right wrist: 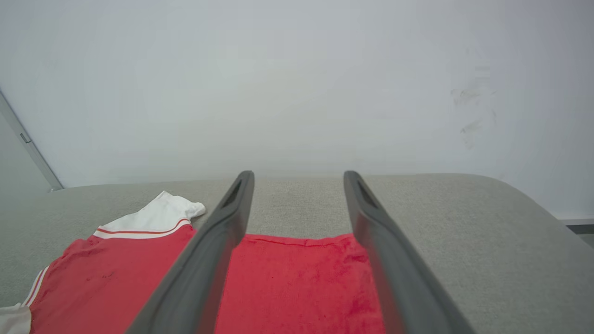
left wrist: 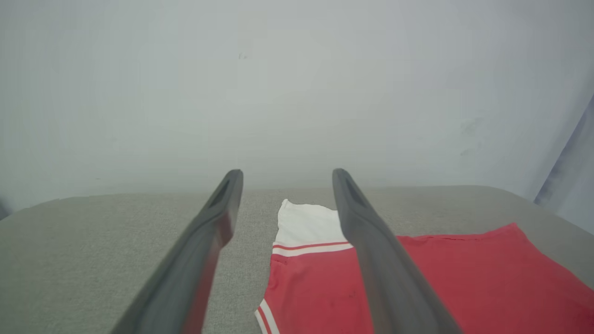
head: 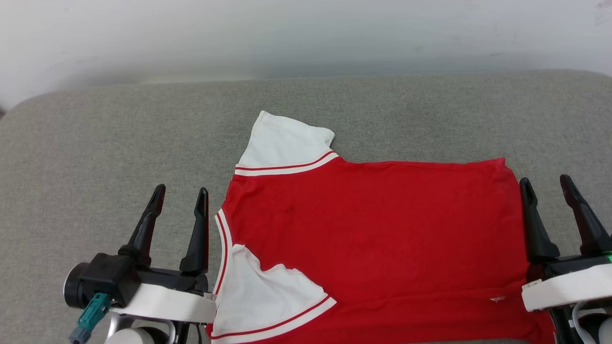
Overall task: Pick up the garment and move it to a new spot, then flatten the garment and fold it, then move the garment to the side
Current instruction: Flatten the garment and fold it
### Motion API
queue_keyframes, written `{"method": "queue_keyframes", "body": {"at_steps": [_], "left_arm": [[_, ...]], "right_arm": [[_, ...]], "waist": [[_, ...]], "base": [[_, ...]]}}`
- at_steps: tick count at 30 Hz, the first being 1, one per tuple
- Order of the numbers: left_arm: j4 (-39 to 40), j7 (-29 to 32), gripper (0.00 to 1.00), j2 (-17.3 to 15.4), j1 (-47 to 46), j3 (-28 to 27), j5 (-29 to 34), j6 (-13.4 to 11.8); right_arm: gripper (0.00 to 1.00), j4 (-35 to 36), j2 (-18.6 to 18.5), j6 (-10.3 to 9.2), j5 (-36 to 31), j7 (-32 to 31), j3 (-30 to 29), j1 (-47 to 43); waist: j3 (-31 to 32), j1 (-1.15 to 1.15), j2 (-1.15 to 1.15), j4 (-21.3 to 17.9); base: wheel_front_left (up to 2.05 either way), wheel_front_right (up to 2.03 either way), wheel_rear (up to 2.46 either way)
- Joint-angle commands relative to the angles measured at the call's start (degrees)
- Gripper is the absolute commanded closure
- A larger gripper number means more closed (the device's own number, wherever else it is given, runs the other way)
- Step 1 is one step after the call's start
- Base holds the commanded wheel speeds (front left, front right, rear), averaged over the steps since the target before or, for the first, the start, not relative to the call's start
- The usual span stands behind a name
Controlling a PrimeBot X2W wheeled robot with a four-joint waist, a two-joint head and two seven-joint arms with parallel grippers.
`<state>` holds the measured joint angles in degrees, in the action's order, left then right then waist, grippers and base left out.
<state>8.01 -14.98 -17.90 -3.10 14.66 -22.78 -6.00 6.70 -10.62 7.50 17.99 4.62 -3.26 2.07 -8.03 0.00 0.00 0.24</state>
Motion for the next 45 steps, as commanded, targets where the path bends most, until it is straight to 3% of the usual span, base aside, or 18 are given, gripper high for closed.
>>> {"method": "queue_keyframes", "body": {"at_steps": [1,6,9,14,21,29,34,40,45], "left_arm": [[0.0,-0.3,0.00,0.3,0.3,-0.3,0.3,0.3],[-1.5,-0.3,0.00,2.7,0.1,-3.1,2.5,4.1],[-3.1,-0.3,0.00,2.4,-1.9,-3.5,3.4,6.4],[-6.4,2.1,0.00,-1.3,-8.9,-3.1,3.8,10.0],[-9.3,18.7,0.00,-9.3,-24.8,-1.2,-0.6,13.0],[-15.4,46.1,0.00,-19.8,-42.6,5.1,-11.2,13.5],[-21.3,60.9,0.00,-23.0,-50.3,5.5,-15.6,12.9],[-25.8,72.5,0.00,-24.9,-55.4,5.0,-17.8,9.7],[-27.2,76.1,0.00,-26.1,-56.8,5.4,-16.8,7.4]], "right_arm": [[0.00,-0.1,0.0,-0.02,-0.4,0.5,0.0,0.0],[0.00,-1.7,0.1,-0.02,-0.6,4.1,0.9,1.3],[0.00,-2.5,-0.1,-0.02,-1.0,5.1,1.0,2.2],[0.00,-2.6,-0.1,-0.02,-1.2,6.1,1.7,4.5],[0.00,-2.6,1.0,-0.02,-1.5,7.0,3.7,8.0],[0.00,-5.0,3.1,-0.02,-1.5,8.8,6.5,10.3],[0.00,-6.6,4.2,-0.02,-1.1,9.7,8.2,11.4],[0.00,-8.3,5.2,-0.02,-0.7,10.3,10.4,12.5],[0.00,-9.3,5.8,-0.02,-0.8,10.5,11.5,13.2]], "waist": [[-0.2,0.00,0.00,-0.2],[-1.5,0.00,0.00,-1.3],[-3.0,0.00,0.00,-2.4],[-6.8,0.00,0.00,-5.0],[-13.2,0.00,0.00,-10.1],[-18.3,0.00,0.00,-15.9],[-20.7,0.00,0.00,-18.7],[-23.4,0.00,0.00,-21.6],[-25.4,0.00,0.00,-23.1]], "base": [[0.00,0.00,0.00],[0.00,0.00,0.00],[0.00,0.00,0.00],[0.00,0.00,0.00],[0.00,0.00,0.00],[0.00,0.00,0.00],[0.00,0.00,0.00],[0.00,0.00,0.00],[0.00,0.00,0.00]]}}
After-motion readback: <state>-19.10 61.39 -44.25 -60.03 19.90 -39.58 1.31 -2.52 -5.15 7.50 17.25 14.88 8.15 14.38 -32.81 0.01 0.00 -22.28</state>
